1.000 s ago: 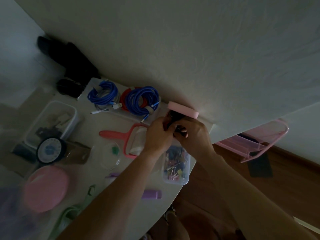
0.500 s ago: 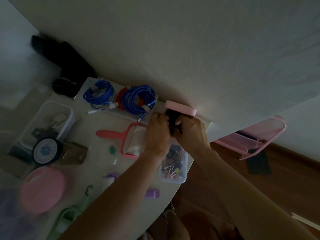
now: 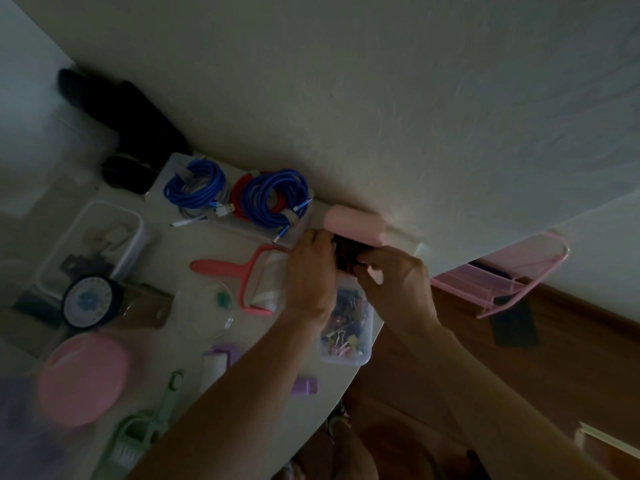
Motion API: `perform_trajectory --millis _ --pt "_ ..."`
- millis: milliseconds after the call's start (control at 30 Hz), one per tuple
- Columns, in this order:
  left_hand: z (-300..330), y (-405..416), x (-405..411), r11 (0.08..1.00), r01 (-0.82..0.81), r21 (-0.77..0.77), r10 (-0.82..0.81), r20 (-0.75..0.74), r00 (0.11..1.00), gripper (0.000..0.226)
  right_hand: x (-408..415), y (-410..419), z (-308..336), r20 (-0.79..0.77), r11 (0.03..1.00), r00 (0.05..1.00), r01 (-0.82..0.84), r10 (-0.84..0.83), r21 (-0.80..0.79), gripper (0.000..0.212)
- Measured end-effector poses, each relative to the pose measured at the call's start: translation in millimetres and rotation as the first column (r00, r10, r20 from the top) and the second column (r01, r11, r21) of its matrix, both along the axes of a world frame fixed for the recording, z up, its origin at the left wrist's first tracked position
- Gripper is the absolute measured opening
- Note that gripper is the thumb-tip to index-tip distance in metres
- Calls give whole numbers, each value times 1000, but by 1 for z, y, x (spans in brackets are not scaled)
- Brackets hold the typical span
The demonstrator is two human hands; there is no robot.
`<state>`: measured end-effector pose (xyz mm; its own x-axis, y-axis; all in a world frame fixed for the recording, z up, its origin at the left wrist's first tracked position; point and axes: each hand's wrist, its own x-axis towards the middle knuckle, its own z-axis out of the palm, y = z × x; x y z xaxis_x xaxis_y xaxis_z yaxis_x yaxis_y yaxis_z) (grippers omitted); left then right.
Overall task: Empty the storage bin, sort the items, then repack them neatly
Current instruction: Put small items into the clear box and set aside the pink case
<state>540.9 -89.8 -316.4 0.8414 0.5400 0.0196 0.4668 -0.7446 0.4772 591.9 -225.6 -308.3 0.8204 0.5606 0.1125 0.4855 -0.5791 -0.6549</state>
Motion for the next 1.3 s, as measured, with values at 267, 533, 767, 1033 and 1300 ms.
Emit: perform_trajectory --millis 267,533,767,1033,1300 --pt "17 -7 -28 993 -115 -1 115 39 993 23 13 -4 -2 -512 888 750 457 -418 -54 55" --pt "6 -4 -14 998 -52 41 57 -138 989 23 13 14 -8 -580 922 732 376 -357 -93 60" --pt "18 -7 -14 899 -231 -372 202 -115 973 24 13 12 -7 -694 910 644 414 -323 -40 77" --pt "39 -13 -18 732 -297 -614 313 -84 946 35 22 -2 18 -759 884 622 445 -192 142 60" --pt "82 -8 -39 208 -170 -963 460 -57 886 31 30 -9 56 -743 850 667 419 -50 319 30"
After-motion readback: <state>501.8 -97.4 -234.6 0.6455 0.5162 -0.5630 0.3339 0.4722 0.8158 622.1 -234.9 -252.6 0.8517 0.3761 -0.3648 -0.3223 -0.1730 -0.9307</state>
